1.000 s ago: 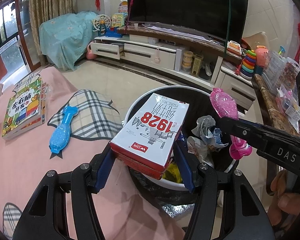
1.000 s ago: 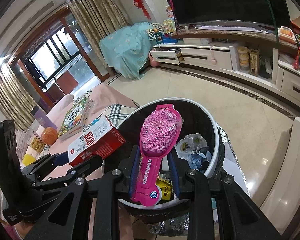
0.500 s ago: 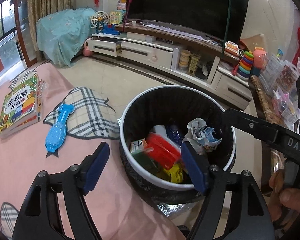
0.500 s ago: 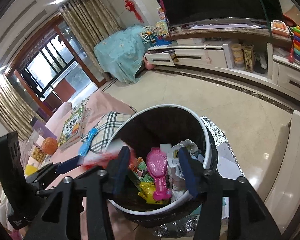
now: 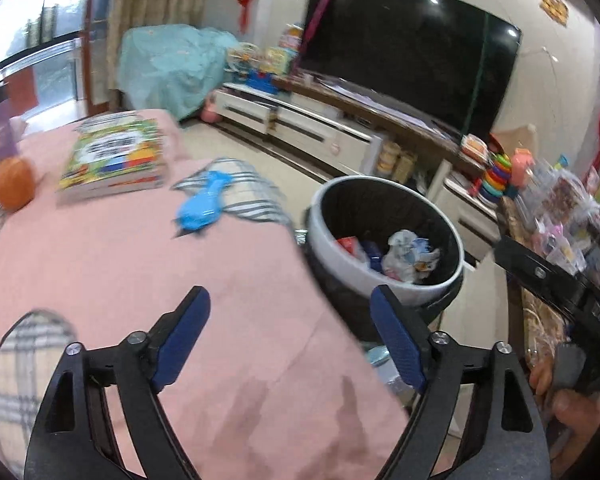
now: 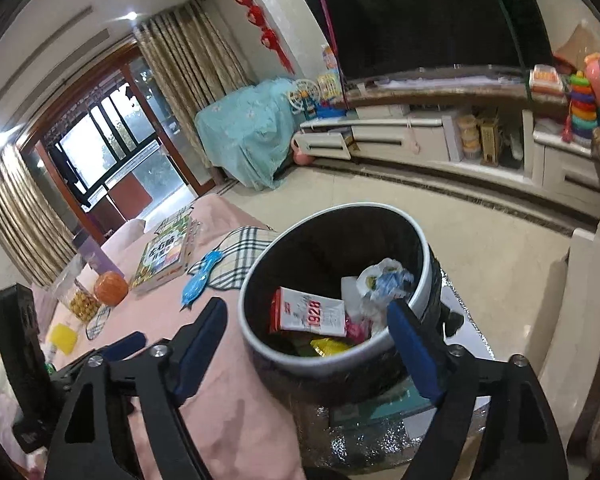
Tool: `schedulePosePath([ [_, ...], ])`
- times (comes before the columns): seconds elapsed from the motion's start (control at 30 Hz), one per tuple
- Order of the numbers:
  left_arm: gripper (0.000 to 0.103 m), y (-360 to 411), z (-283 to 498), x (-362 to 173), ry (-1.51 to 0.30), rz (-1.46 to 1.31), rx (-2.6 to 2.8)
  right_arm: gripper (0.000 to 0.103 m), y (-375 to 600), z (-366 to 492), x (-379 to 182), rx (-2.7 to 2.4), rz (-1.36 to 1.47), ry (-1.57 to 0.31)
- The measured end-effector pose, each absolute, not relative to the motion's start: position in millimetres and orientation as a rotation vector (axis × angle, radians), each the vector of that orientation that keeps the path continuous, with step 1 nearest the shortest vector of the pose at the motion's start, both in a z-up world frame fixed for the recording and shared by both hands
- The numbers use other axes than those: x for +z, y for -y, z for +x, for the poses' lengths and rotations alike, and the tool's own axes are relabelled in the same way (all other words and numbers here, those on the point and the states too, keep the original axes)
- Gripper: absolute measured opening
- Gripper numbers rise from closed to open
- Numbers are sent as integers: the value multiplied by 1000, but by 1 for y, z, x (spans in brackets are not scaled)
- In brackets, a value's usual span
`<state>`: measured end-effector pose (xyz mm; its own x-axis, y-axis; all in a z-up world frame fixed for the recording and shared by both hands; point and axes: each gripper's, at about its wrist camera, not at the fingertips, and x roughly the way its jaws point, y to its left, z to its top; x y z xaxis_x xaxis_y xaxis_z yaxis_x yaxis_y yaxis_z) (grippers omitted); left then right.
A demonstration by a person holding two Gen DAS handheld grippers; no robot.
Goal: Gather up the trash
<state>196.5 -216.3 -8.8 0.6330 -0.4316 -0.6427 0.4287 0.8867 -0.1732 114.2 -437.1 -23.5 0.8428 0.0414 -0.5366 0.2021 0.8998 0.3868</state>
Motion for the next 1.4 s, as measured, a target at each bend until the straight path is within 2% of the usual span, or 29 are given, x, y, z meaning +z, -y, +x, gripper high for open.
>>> schedulePosePath([
  [0.07,86,198,189,-9,-728,-35,-479,99,427,104,-24,-97,447,-542],
  [0.3,90,158,148,7,-622,-45,-442,99,388,81,-12,-133,365,-490],
  [0.37,94,147,131,15,-557,-43,-424,99,378,72,-2,-151,318,-459],
  [0.4,102,143,123,19,-517,-41,-404,99,370,64,6,-166,281,-423],
  [0.43,103,140,118,20,-491,-39,-389,103,365,56,11,-187,249,-387],
  [0.57,103,130,91,18,-380,-4,-308,103,350,35,14,-271,173,-313],
  [0.83,103,121,72,11,-360,28,-294,103,342,24,-5,-264,181,-341],
  [1.4,103,114,50,16,-305,54,-237,103,331,8,-4,-278,146,-305],
])
